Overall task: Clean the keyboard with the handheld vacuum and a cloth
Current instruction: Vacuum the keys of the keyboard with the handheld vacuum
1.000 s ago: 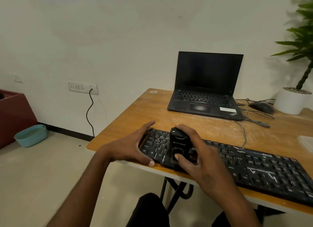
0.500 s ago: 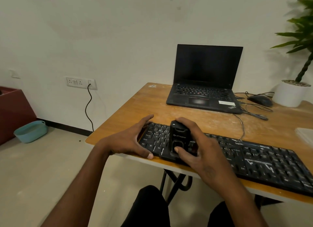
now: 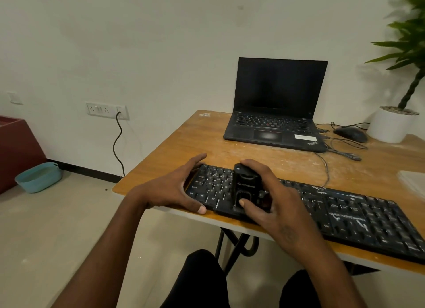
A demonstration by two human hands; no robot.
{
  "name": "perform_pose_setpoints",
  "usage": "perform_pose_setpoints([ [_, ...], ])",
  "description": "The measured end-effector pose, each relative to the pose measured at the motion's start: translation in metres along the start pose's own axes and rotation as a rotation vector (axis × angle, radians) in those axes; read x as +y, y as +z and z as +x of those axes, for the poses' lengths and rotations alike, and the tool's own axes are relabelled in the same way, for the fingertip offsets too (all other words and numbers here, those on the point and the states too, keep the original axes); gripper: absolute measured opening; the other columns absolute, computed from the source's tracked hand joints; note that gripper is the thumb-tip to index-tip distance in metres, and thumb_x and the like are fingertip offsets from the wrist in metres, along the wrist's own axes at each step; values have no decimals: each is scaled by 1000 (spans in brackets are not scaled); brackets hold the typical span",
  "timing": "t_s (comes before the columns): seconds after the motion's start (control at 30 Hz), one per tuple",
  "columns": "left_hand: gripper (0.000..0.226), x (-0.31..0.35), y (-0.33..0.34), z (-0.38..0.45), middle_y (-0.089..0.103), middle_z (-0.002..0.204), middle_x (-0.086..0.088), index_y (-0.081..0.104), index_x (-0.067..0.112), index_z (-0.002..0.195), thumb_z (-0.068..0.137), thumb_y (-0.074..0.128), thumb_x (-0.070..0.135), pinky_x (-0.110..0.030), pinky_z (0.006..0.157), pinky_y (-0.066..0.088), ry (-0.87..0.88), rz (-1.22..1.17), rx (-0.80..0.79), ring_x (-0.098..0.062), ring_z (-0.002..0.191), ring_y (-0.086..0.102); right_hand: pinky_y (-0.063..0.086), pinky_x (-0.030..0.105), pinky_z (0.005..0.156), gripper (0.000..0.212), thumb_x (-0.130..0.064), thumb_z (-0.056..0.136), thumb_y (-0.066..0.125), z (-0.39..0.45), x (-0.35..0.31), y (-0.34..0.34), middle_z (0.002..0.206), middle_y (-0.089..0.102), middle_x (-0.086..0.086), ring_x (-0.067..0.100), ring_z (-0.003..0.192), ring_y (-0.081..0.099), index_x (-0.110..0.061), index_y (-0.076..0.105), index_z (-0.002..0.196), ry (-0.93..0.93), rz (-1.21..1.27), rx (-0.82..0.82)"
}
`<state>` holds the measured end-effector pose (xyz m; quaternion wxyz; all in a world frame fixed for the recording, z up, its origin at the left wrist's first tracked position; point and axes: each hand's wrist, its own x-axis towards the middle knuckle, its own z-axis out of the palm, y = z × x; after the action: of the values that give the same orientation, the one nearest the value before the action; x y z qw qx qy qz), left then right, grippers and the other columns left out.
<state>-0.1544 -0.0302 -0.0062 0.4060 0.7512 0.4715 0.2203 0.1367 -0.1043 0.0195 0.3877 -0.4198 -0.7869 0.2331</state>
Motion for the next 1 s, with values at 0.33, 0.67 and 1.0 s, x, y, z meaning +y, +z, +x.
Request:
perform_pose_setpoints([
  [0.33, 133, 0, 0, 0, 23, 168, 16, 1, 53, 162, 72, 96, 31, -5, 103, 40, -13, 40, -10, 2, 145, 34, 61, 22, 78, 78, -18, 91, 74, -8, 2, -9, 116, 64, -19, -3, 101, 66, -67, 36, 139, -1, -3, -11],
  [0.67, 134, 5, -2, 8, 15, 171, 16, -3, 59, 159, 73, 96, 37, -14, 110, 38, 1, 68, -38, -5, 150, 31, 62, 29, 79, 77, -24, 93, 72, 4, -5, 2, 114, 61, -23, 1, 96, 66, -70, 30, 138, -35, -29, -42],
  [1.0, 134, 0, -1, 7, 24, 164, 21, 1, 59, 159, 70, 98, 33, -2, 99, 42, 4, 36, -14, 20, 133, 36, 57, 14, 73, 79, -16, 89, 77, -15, 8, -24, 111, 65, -25, -6, 98, 67, -70, 38, 133, 13, 9, 4],
])
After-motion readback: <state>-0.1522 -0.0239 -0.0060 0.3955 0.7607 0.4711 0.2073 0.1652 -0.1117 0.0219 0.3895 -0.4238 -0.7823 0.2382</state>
